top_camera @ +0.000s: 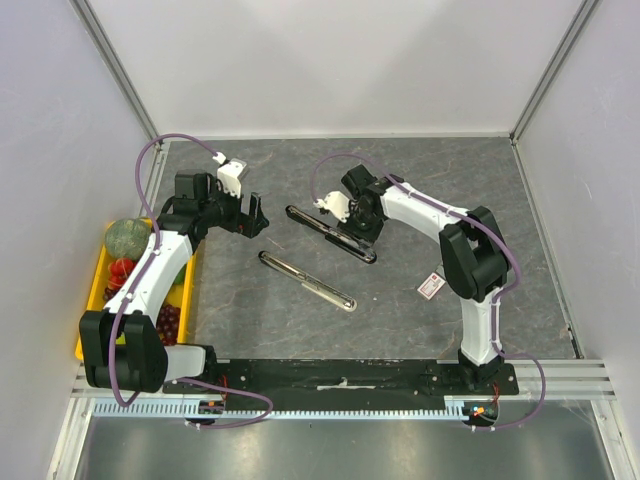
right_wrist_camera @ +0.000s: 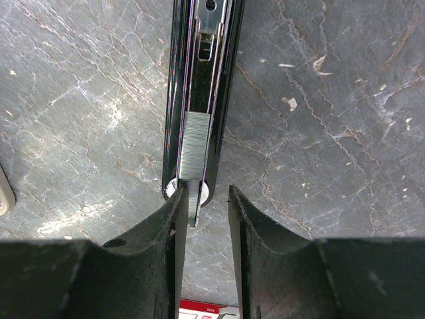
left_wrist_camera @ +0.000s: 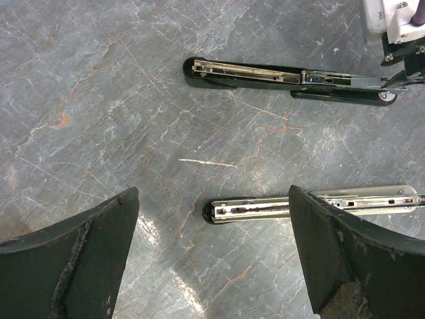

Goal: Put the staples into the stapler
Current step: Adjust the staple in the stapler, then close the stapler at the center of the board.

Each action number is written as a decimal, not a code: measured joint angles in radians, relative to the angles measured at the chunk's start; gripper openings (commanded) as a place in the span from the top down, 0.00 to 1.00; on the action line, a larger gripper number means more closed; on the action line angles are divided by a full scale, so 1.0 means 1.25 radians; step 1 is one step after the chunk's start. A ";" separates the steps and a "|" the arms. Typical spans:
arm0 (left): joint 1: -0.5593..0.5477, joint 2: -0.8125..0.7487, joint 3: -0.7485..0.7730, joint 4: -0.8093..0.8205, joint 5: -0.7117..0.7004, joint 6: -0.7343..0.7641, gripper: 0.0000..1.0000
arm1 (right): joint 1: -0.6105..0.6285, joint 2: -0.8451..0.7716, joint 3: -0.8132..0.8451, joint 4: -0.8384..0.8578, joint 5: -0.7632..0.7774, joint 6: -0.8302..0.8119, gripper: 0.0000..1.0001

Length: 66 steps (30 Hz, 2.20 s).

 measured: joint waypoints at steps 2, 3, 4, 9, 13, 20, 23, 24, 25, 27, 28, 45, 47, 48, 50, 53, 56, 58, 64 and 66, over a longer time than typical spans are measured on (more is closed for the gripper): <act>0.000 0.000 0.000 0.000 0.000 0.000 0.00 | 0.000 0.000 0.006 -0.002 -0.001 0.000 0.63; 0.000 0.000 0.000 0.000 0.000 0.000 0.00 | 0.000 0.000 0.009 0.002 -0.003 0.000 0.62; 0.000 0.000 0.000 0.000 0.000 0.000 0.00 | 0.000 0.002 0.011 0.006 -0.005 -0.001 0.63; 0.000 0.000 0.000 0.000 0.000 0.000 0.00 | 0.000 0.009 0.019 0.013 -0.008 -0.003 0.62; 0.000 0.000 0.000 0.000 0.000 0.000 0.00 | 0.000 0.010 0.022 0.020 -0.009 -0.003 0.63; 0.000 0.000 0.000 0.000 0.000 0.000 0.00 | 0.000 0.011 0.023 0.030 -0.009 -0.002 0.62; 0.000 0.000 0.000 0.000 0.000 0.000 0.00 | 0.000 0.010 0.023 0.031 -0.012 -0.003 0.60; 0.000 0.000 0.000 0.000 0.000 0.000 0.00 | 0.000 0.008 0.023 0.031 -0.014 -0.004 0.58; 0.000 0.000 0.000 0.000 0.000 0.000 0.00 | -0.001 0.005 0.022 0.031 -0.017 -0.006 0.57; 0.000 0.000 0.000 0.000 0.000 0.000 0.00 | -0.004 -0.012 0.016 0.033 -0.028 -0.012 0.54; 0.000 0.000 0.000 0.001 0.000 0.000 0.00 | -0.005 -0.026 0.007 0.034 -0.037 -0.015 0.53; 0.000 0.103 -0.031 0.145 0.093 0.048 0.00 | -0.031 -0.150 -0.216 0.149 -0.117 -0.041 0.49; 0.000 0.135 -0.031 0.159 0.104 0.049 0.00 | -0.031 -0.150 -0.216 0.162 -0.117 -0.041 0.49; 0.000 0.150 -0.031 0.163 0.107 0.049 0.00 | -0.031 -0.150 -0.216 0.169 -0.116 -0.041 0.50; 0.000 0.172 -0.031 0.172 0.114 0.050 0.00 | -0.031 -0.148 -0.216 0.182 -0.112 -0.042 0.50; 0.000 0.195 -0.031 0.197 0.138 0.050 0.00 | -0.031 -0.140 -0.216 0.195 -0.104 -0.043 0.52; 0.000 0.211 -0.031 0.222 0.160 0.060 0.00 | -0.031 -0.121 -0.216 0.204 -0.102 -0.047 0.62; 0.001 0.223 -0.030 0.235 0.177 0.074 0.00 | -0.031 -0.106 -0.216 0.206 -0.102 -0.052 0.74; 0.003 0.279 -0.012 0.250 0.229 0.150 0.01 | -0.034 -0.095 -0.212 0.211 -0.108 -0.071 0.93; 0.004 0.298 -0.004 0.252 0.239 0.182 0.01 | -0.034 -0.095 -0.212 0.212 -0.105 -0.085 0.94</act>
